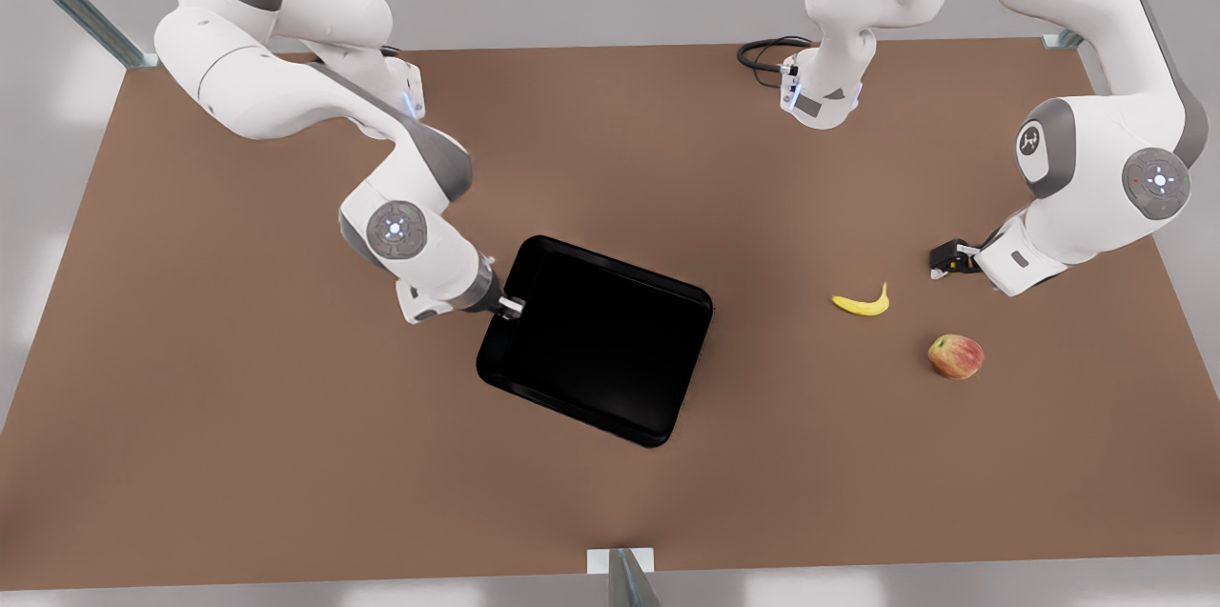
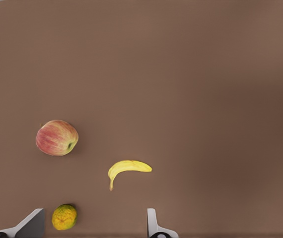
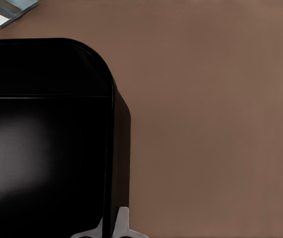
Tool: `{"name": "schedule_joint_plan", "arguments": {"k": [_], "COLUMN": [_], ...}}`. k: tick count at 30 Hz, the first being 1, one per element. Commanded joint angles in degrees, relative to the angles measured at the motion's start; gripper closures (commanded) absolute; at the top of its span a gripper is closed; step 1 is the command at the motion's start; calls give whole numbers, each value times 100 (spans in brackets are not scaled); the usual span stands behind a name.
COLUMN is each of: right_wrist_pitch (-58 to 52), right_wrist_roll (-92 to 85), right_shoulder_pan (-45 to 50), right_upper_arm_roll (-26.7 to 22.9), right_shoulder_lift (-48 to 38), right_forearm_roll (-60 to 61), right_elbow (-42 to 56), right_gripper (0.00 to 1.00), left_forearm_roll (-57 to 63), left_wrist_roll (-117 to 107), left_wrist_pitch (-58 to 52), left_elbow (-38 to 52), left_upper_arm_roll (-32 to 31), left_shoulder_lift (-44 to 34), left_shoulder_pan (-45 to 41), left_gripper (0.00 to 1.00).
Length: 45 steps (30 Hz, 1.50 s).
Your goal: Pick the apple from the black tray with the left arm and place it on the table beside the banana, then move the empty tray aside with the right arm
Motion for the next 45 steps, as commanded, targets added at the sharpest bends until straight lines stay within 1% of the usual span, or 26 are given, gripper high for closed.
{"name": "schedule_joint_plan", "arguments": {"k": [1, 3, 6, 7, 9, 10, 12, 13, 16, 17, 18, 21, 22, 23, 24, 26, 29, 34, 35, 36, 37, 38, 39, 41, 43, 45], "right_wrist_pitch": [-1381, -1442, -1697, -1697, -1662, -1618, -1249, -1144, -1020, -1029, -1038, -1029, -1020, -1020, -1003, -951, -634, -291, -54, -1, 113, 113, 113, 25, -1, -62], "right_wrist_roll": [-3147, -3938, -4923, -4932, -5151, -5459, -6487, -6900, -8130, -8543, -8974, -9739, -10046, -10398, -10539, -10688, -10759, -10689, -10759, -10759, -10750, -10689, -10575, -10039, -9468, -8827], "right_shoulder_pan": [-71, -212, -317, -546, -599, -564, -309, -89, -71, -36, 8, 87, 227, 587, 685, 684, 684, 693, 693, 702, 711, 772, 772, 843, 1159, 1203], "right_upper_arm_roll": [-13, -21, -303, -118, -118, -206, -943, -1436, -2113, -2271, -2552, -3123, -3466, -4064, -4302, -4407, -4723, -5092, -5154, -5233, -5233, -5242, -5242, -5172, -5137, -5005], "right_shoulder_lift": [-1, -10, -212, -239, -239, -300, -555, -713, -924, -959, -1029, -1214, -1284, -1284, -1284, -1284, -1188, -538, -493, -397, -370, -379, -379, -599, -1170, -1662], "right_forearm_roll": [-363, -574, -601, -601, -592, -574, -171, 137, 726, 744, 1042, 1394, 1666, 1948, 2062, 2062, 2247, 2247, 2221, 2229, 2238, 2256, 2264, 2247, 2238, 2230], "right_elbow": [53, 71, 361, 352, 352, 352, 361, 370, 527, 695, 879, 1064, 1090, 1240, 1266, 1266, 1205, 1161, 1152, 1152, 1152, 1152, 1161, 1196, 1196, 1231], "right_gripper": [86, 86, 86, 86, 86, 86, 86, 86, 86, 86, 86, 86, 86, 86, 86, 86, 86, 86, 85, 80, 63, 26, 0, 0, 0, 0], "left_forearm_roll": [4, 4, -4, 4, 4, 4, 4, 4, 4, 13, 13, 39, 39, 48, 48, 48, 31, 4, 4, 13, 5, -31, -40, -31, -22, 4], "left_wrist_roll": [63, 63, 54, 54, 54, 54, 54, 54, 54, 54, 54, -7, -16, -25, -25, -69, -60, -69, -69, -60, -60, -60, -51, -78, -60, -121], "left_wrist_pitch": [-1, -1, -2, -10, -10, -10, -10, -10, -1, -1, -1, -19, -28, -28, -28, -28, -19, -1, -1, -1, -28, -28, -10, -10, -19, -142], "left_elbow": [8, -1, -1, -1, -1, -1, -1, -1, -1, 8, 8, 8, 8, 8, 8, 8, 8, 131, 139, 148, 201, 219, 271, 333, 315, 315], "left_upper_arm_roll": [-2, -2, -2, -2, -2, 7, 7, 7, 7, 15, 15, 7, 7, -2, 7, 7, 7, 7, 7, 7, 7, -2, -2, 7, 59, 42], "left_shoulder_lift": [-6, -6, -6, -6, 3, 3, 3, 3, 3, 3, 3, 3, 3, 3, 3, 3, 3, 65, 65, 73, 91, 91, 126, 179, 214, 197], "left_shoulder_pan": [-6, -6, -6, -6, -6, -6, 3, 3, 12, 29, 30, -6, -6, -6, -6, -6, 3, 3, -6, 3, -6, -14, -15, 38, 144, 197], "left_gripper": [0, 0, 0, 0, 0, 0, 0, 0, 0, 0, 0, 0, 0, 0, 0, 0, 0, 0, 0, 0, 0, 0, 0, 0, 0, 0]}}
